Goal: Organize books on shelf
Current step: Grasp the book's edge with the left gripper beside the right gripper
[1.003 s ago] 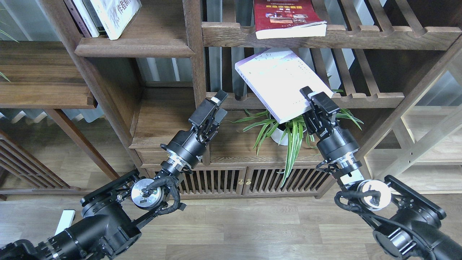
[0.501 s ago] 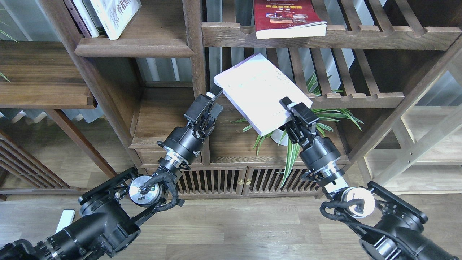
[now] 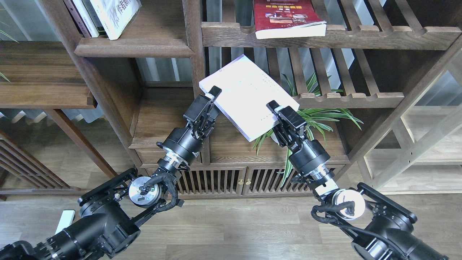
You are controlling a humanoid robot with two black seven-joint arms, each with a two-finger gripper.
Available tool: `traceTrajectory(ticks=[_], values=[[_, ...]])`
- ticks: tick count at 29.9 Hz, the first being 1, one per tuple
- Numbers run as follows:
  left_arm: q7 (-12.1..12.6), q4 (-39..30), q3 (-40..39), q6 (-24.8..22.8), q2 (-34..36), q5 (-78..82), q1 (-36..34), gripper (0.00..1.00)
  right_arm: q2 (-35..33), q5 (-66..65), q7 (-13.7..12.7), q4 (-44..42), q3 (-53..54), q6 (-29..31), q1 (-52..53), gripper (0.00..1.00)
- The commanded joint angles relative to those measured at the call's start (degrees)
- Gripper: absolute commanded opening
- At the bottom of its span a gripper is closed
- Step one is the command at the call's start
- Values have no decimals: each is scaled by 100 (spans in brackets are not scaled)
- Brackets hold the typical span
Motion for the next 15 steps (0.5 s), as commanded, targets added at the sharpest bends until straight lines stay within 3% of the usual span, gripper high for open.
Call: traceTrajectory(ticks=[1,5,15], values=[[105,-26,-5,5,0,-185,-12,90,107,-14,-6,12,-9,0,14,3],[474,-27,-14,-3,0,-335,-12,90,283,-137,-15,12,-9,0,23,3],[773,-88,-49,-9,0,-335,-21,91,345,-224,-24,12,-211,0,-4,3]])
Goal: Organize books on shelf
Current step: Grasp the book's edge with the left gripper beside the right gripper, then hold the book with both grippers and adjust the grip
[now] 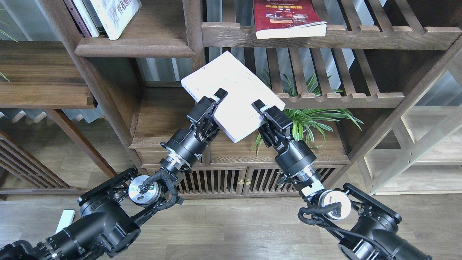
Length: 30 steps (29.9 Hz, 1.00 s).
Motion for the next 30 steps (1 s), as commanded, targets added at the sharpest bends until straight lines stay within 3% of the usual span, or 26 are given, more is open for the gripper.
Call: traceTrajectory(ticks=[1,8,12,16,19,30], values=[[123,-39,-4,-3,-1,10,-2,91,9,-38,-4,0,-79,0,-29,3],[439,-162,-22,-3,-1,10,16,87,27,-144,-4,0,-255,0,-46,3],[466,-171,-4,-3,-1,10,139,78,0,-144,-4,-9,-229,0,-38,3],[466,-171,31,-3,-1,19,235,76,0,-144,-4,-9,-211,0,-38,3],[457,-162,22,-3,-1,27,315,67,18,-153,-4,-9,-211,0,-29,3],[413,-56,-118,-3,-1,63,315,69,106,-153,-4,-9,-220,0,-11,3]])
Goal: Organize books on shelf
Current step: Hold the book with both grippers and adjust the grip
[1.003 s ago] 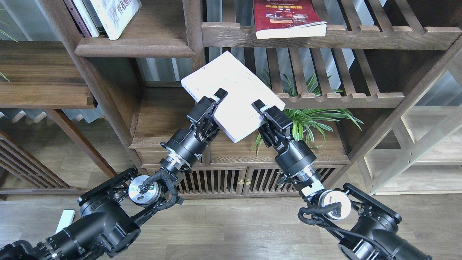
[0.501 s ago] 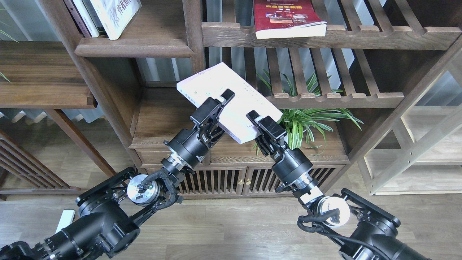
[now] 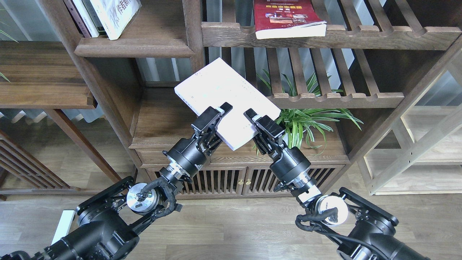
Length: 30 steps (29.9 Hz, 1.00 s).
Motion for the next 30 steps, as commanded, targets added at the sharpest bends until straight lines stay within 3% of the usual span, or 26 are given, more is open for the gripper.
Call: traceTrajectory(ticks=[1,8,14,27,30], values=[[1,22,-45,-1,5,9,0,69,26,-4,5,1,-6,0,2,3],[18,48,-72,-1,5,1,9,66,88,4,5,1,-15,0,11,3],[45,39,-63,-1,5,-17,27,54,88,-4,5,1,-15,0,37,3],[-17,83,-72,-1,5,-35,27,10,185,-4,5,1,-15,0,90,3],[-25,153,-81,-1,5,-35,53,4,193,-4,5,1,-15,0,90,3]])
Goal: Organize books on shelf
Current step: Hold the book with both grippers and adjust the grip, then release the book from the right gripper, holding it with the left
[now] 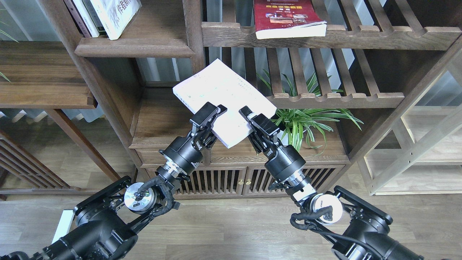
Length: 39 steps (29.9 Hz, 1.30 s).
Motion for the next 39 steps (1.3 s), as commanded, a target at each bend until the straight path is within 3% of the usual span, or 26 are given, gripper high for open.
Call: traceTrajectory(ticks=[1,6,11,15,19,28,39], values=[[-13,65,-9,5,-1,-3,36,4,9,-2,-6,3,6,2,8,4],[-39,74,-9,5,-1,6,133,0,18,-11,-6,3,6,2,0,6],[-30,74,-9,5,-1,50,186,0,9,-20,-6,3,41,2,-35,24],[-39,74,-35,5,-1,50,186,0,-8,-37,-6,30,59,2,-53,29],[-39,74,-44,5,-1,50,186,0,1,-37,-24,29,59,2,-53,43],[-30,74,-62,5,-1,59,186,0,1,-46,-15,30,340,2,-9,63],[5,-14,44,5,-1,278,212,0,-52,-72,-15,3,903,2,-9,68]])
